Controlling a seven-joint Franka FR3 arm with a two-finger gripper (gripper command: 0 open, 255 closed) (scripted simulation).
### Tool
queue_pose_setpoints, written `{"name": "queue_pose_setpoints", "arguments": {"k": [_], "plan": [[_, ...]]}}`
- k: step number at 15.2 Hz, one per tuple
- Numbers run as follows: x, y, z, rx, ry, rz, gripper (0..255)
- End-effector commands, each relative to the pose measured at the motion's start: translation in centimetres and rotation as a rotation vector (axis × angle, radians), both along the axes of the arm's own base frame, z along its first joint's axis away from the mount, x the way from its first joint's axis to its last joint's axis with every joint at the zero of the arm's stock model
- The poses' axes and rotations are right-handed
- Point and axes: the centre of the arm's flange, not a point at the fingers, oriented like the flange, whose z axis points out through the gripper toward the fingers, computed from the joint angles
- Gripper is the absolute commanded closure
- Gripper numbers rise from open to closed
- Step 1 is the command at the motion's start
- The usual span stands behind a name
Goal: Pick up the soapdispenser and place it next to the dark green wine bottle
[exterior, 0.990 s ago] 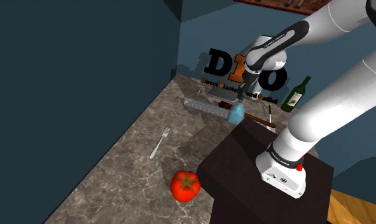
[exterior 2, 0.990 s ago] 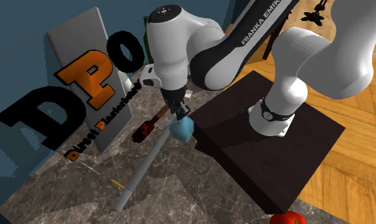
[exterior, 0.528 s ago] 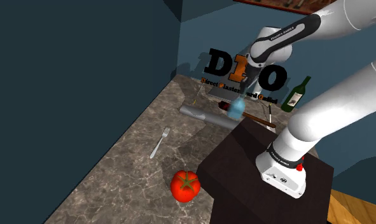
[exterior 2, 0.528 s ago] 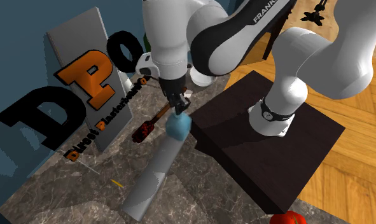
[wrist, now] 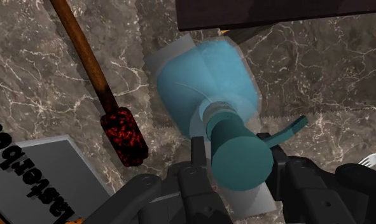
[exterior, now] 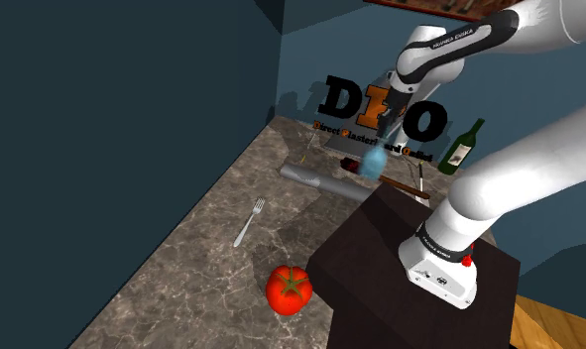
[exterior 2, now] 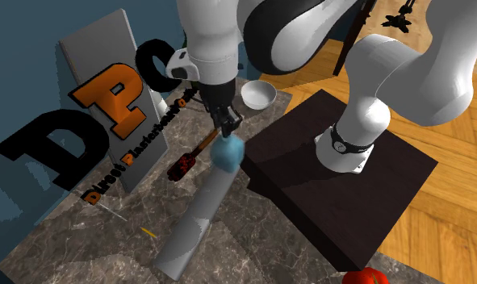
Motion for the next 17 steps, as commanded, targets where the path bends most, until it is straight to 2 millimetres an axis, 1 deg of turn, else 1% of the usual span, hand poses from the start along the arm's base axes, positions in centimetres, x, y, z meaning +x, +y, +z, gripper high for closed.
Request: {"name": "queue_pose_setpoints", "arguments": {"k": [1, 17], "plan": [[0.0, -0.1, 1.2, 0.000, 0.000, 0.000, 255], [0.0, -0.1, 9.6, 0.000, 0.000, 0.000, 255]]}}
